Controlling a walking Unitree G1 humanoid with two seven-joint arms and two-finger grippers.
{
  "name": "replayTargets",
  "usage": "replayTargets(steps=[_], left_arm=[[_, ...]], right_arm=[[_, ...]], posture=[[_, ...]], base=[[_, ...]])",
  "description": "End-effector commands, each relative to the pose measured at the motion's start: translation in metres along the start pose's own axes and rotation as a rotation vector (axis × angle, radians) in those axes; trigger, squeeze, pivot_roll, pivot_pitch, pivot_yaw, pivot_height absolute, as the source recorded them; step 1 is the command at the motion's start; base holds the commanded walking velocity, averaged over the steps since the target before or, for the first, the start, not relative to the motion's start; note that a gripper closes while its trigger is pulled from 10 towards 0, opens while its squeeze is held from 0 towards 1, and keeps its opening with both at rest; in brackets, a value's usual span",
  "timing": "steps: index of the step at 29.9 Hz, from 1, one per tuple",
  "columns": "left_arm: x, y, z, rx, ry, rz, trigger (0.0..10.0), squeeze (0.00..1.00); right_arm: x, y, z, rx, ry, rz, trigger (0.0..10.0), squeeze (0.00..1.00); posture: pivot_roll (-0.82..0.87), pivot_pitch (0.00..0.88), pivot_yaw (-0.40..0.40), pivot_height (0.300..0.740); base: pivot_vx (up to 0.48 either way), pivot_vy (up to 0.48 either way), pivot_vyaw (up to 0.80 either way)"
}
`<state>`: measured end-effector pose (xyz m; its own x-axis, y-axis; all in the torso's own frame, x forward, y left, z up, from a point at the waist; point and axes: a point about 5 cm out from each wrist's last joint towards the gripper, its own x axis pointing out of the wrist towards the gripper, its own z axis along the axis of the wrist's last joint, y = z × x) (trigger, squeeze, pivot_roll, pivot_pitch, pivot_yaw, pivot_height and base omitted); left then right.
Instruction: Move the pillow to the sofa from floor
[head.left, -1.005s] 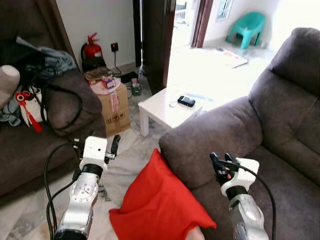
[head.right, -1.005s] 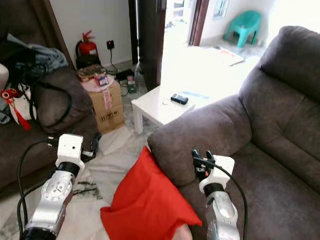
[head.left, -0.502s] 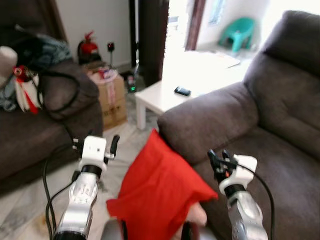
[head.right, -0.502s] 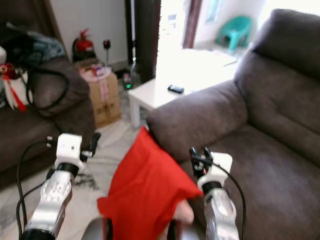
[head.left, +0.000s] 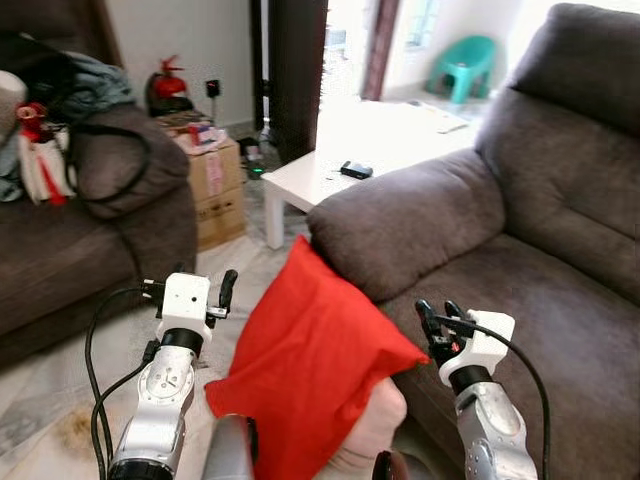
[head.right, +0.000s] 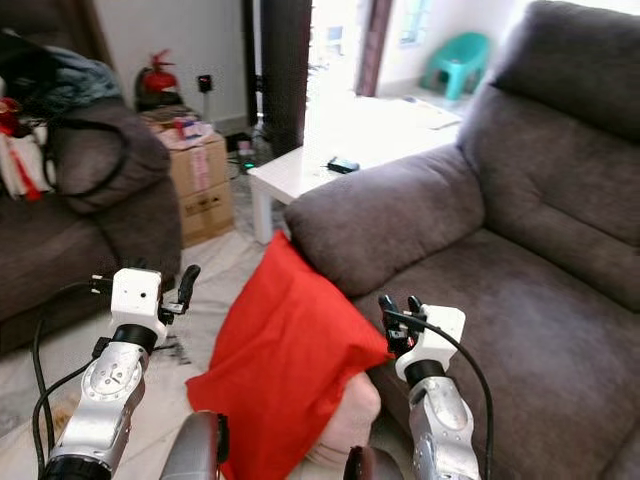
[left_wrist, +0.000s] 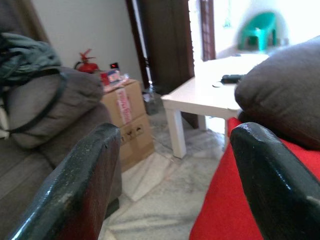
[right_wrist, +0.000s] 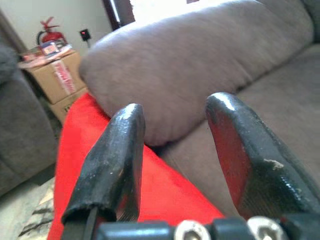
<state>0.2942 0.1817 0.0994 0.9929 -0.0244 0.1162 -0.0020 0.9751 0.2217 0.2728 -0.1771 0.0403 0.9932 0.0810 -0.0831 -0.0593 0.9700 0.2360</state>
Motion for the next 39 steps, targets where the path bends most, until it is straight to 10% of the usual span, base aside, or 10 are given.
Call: replayTargets(steps=[1, 39], left_arm=[[0.0033, 0.0006, 0.0042, -0.002, -0.012, 0.004, 10.0, 0.00], [0.0039, 0.0041, 0.0025, -0.025, 0.008, 0.020, 10.0, 0.00]], right_arm=[[0.0029, -0.0007, 0.0055, -0.001, -0.014, -0.003, 10.0, 0.00], [0.0023, 0.0056, 0.0034, 0.000, 0.002, 0.048, 10.0, 0.00]], posture=[[0.05, 0.000, -0.063, 0.606], [0.06, 0.000, -0.059, 0.606]], base=[[0.000, 0.000, 0.00], [0.041, 0.000, 0.18]])
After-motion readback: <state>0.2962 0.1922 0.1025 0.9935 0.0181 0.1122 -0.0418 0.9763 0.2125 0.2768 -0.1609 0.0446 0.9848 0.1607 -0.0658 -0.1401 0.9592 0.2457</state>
